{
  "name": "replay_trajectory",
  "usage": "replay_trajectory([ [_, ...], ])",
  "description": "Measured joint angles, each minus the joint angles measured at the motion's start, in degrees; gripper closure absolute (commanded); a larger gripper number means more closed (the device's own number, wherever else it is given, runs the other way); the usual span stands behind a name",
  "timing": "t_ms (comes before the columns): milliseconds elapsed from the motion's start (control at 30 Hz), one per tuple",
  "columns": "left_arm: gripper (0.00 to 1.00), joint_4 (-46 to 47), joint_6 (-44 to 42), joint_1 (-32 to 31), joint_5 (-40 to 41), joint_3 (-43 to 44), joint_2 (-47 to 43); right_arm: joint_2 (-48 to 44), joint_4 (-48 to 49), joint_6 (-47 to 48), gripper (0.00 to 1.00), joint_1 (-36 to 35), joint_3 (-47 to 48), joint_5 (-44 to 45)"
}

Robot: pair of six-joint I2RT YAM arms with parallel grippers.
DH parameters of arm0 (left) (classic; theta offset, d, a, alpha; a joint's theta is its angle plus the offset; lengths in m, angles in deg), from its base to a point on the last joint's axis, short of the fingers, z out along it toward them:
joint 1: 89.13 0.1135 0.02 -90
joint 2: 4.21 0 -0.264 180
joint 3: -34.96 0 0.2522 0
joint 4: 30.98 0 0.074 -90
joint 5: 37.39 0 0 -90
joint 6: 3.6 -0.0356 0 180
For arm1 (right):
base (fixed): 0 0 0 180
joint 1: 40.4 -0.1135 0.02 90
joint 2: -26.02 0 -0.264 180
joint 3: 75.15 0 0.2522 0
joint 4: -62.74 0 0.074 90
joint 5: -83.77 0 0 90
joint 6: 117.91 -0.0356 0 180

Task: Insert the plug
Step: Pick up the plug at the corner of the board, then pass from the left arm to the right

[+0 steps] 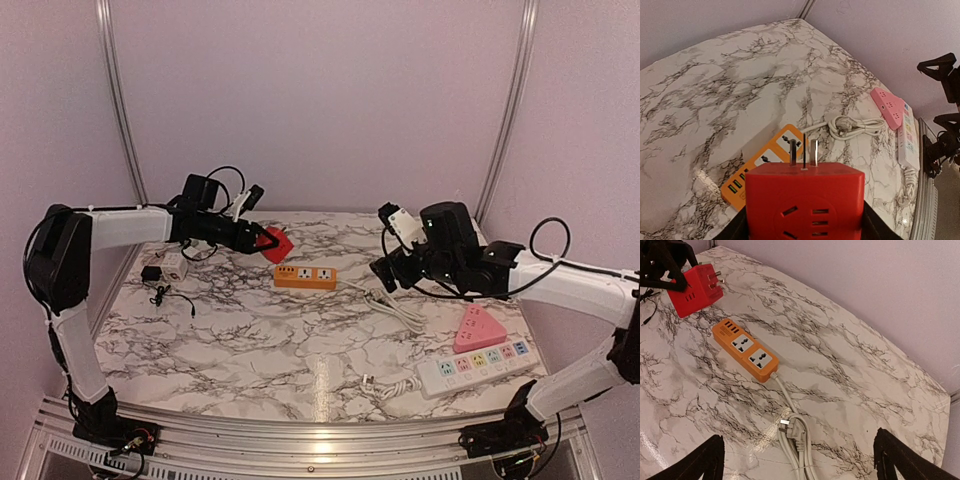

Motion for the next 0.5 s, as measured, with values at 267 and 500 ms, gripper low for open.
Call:
replay_trajectory([
  [267, 0.67, 8.3, -1.8, -8.9, -10.5, -9.7, -4.9, -12.2, 15.4, -0.5, 0.02, 0.0, -14.3, -12.8],
  [500, 0.66, 11.0, -4.2, -14.6, -15.3, -9.8, -9.0, -15.5, 24.6, -1.7, 0.02, -1.0, -20.5, -21.5],
])
